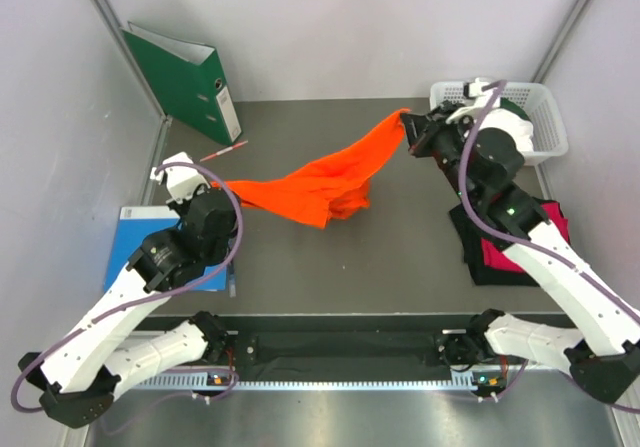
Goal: Fold and stack the t-shirts
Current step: Flatten out the tshirt
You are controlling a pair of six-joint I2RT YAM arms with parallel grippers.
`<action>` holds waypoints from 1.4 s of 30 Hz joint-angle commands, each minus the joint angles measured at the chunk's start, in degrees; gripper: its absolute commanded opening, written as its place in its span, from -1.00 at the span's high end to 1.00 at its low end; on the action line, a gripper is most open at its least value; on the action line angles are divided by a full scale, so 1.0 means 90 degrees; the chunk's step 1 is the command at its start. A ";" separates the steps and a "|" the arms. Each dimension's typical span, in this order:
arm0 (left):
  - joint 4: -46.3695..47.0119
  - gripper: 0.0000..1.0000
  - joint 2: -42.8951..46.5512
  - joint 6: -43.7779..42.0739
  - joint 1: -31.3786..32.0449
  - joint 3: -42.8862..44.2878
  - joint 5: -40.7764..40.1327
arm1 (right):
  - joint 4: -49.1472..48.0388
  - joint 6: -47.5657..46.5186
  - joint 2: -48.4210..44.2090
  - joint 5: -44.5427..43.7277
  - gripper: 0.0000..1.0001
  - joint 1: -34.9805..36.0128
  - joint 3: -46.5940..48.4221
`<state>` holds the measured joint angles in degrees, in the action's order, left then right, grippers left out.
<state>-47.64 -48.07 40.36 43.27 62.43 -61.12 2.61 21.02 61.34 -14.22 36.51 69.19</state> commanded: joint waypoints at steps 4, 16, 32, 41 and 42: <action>-0.0467 0.94 -0.0107 0.0640 -0.0032 -0.0238 -0.0152 | 0.0735 -0.0460 -0.0380 -0.0724 1.00 -0.0189 0.0018; 0.0621 -0.96 0.0555 -0.0592 -0.0022 -0.0676 0.0753 | 0.0804 -0.0314 0.1278 0.1109 1.00 -0.0414 0.0642; 0.2108 -0.96 -0.0810 -0.0647 -0.0032 -0.1457 0.1645 | 0.0980 -0.0432 0.5574 0.3289 0.51 0.1499 0.2722; 0.3444 -0.96 -0.1737 -0.0383 -0.0490 -0.2044 0.1995 | 0.0159 -0.0226 0.4145 0.2118 -0.94 0.1257 0.0927; 0.3631 -0.96 -0.1903 -0.0421 -0.0636 -0.2132 0.2499 | 0.0169 -0.0235 0.3958 0.1914 -0.95 0.1188 0.0790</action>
<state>-25.43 -61.82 35.14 41.36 45.56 -44.45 8.40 18.65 108.97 8.97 48.90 79.72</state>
